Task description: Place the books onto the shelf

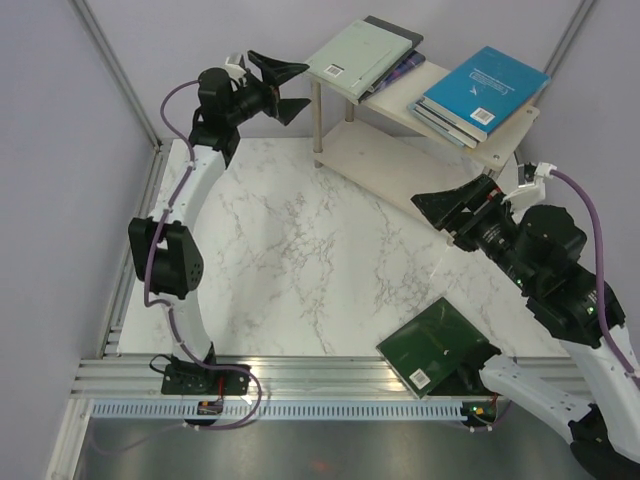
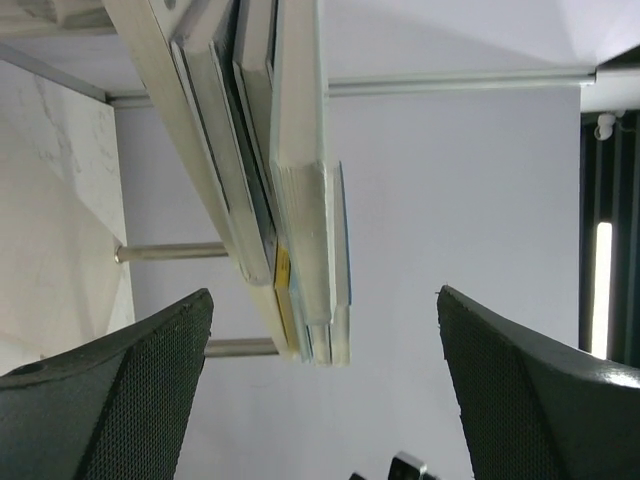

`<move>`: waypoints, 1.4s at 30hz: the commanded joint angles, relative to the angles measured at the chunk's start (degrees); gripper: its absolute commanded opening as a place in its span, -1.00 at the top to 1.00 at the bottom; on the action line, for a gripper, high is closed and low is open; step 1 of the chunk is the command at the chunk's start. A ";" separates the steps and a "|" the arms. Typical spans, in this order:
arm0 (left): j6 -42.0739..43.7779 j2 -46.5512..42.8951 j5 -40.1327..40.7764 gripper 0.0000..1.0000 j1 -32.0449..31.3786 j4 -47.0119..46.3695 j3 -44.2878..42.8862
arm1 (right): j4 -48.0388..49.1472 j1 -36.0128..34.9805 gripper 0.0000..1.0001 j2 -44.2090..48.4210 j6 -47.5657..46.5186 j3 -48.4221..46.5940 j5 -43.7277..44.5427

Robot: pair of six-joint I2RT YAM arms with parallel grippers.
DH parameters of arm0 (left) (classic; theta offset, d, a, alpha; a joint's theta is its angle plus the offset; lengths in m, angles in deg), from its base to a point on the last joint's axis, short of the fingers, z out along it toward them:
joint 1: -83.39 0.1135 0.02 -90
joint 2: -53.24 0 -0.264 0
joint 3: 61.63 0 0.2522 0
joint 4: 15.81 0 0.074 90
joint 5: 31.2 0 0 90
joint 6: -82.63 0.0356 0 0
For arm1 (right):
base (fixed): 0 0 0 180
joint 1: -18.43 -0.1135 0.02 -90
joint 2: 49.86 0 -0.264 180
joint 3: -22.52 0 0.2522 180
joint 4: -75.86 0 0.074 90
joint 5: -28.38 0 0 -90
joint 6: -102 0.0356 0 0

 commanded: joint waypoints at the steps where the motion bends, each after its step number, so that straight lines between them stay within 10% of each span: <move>1: 7.83 -7.57 -7.96 -0.90 0.28 -0.62 4.55 | -8.34 -0.05 -0.93 -2.70 -1.76 -1.78 1.16; 13: 36.07 -29.99 -11.58 -0.91 -7.18 18.99 38.30 | -34.30 10.92 -0.96 -20.55 -5.45 1.45 1.95; 22: 42.85 -35.27 -7.28 -0.89 -27.04 25.94 55.45 | -26.86 28.85 -0.96 -25.81 -16.26 14.81 -6.21; 34: 26.60 -41.25 1.86 -0.89 -47.26 9.81 73.73 | -17.98 37.83 -0.96 -30.48 -21.89 26.50 -5.51; 42: 6.12 -34.32 21.63 -0.89 -60.00 -9.90 79.45 | -12.27 38.18 -0.96 -27.68 -20.04 31.33 -7.78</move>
